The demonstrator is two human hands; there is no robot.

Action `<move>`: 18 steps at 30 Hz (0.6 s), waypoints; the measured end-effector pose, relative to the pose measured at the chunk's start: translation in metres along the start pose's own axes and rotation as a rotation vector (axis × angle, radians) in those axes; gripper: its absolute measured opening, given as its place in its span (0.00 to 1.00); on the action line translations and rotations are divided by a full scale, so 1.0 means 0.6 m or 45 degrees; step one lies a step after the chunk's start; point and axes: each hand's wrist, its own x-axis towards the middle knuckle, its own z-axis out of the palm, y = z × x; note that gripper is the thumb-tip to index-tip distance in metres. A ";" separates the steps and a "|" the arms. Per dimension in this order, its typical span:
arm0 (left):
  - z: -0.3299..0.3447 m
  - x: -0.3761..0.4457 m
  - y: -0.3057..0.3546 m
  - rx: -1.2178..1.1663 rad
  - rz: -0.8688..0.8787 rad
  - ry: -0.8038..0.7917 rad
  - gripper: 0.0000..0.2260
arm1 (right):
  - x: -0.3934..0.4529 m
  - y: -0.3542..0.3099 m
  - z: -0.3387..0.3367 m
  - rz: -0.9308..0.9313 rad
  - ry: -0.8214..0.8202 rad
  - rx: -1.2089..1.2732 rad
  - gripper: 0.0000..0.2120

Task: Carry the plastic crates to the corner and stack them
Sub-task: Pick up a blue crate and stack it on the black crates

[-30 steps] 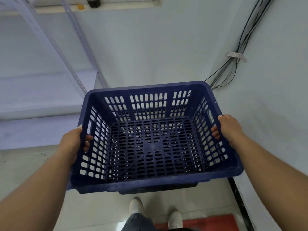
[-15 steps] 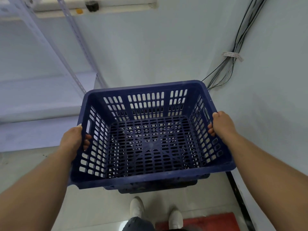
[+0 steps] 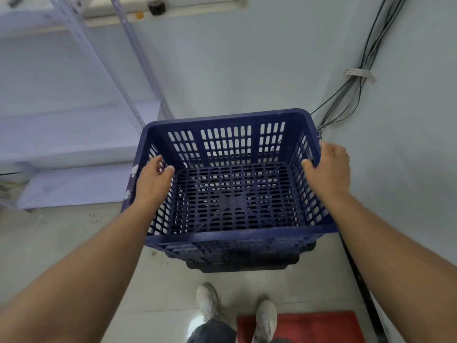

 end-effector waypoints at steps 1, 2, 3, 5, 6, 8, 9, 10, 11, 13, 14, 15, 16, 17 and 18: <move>0.004 -0.012 0.005 -0.024 -0.014 -0.031 0.21 | -0.011 -0.004 -0.004 -0.018 0.004 0.041 0.26; 0.006 -0.021 0.005 -0.041 0.003 -0.047 0.21 | -0.024 -0.008 -0.007 -0.023 0.008 0.086 0.24; 0.005 -0.030 0.005 -0.037 0.008 -0.071 0.20 | -0.039 -0.012 -0.012 -0.020 0.019 0.129 0.23; 0.003 -0.046 0.003 -0.068 0.042 -0.113 0.19 | -0.072 -0.016 -0.020 0.018 0.062 0.199 0.21; 0.003 -0.052 0.000 -0.097 0.062 -0.126 0.18 | -0.089 -0.018 -0.023 0.048 0.085 0.221 0.20; -0.002 -0.070 -0.002 -0.164 0.080 -0.161 0.17 | -0.130 -0.020 -0.028 0.103 0.146 0.240 0.19; -0.004 -0.078 -0.005 -0.221 0.081 -0.186 0.17 | -0.152 -0.020 -0.030 0.127 0.179 0.251 0.19; -0.006 -0.088 -0.007 -0.274 0.083 -0.217 0.16 | -0.176 -0.021 -0.032 0.150 0.216 0.268 0.19; -0.008 -0.102 -0.010 -0.323 0.082 -0.257 0.14 | -0.201 -0.021 -0.033 0.183 0.252 0.286 0.18; -0.011 -0.134 -0.016 -0.437 0.093 -0.374 0.11 | -0.256 -0.021 -0.037 0.295 0.314 0.303 0.18; -0.012 -0.151 -0.020 -0.477 0.092 -0.449 0.10 | -0.285 -0.022 -0.038 0.371 0.325 0.298 0.18; -0.014 -0.168 -0.027 -0.491 0.096 -0.526 0.09 | -0.315 -0.025 -0.039 0.445 0.322 0.288 0.18; -0.016 -0.184 -0.036 -0.490 0.109 -0.598 0.08 | -0.347 -0.028 -0.038 0.502 0.316 0.278 0.18; -0.018 -0.199 -0.046 -0.479 0.123 -0.661 0.07 | -0.380 -0.032 -0.036 0.547 0.313 0.272 0.18; -0.020 -0.213 -0.056 -0.469 0.138 -0.717 0.06 | -0.412 -0.035 -0.034 0.586 0.314 0.269 0.18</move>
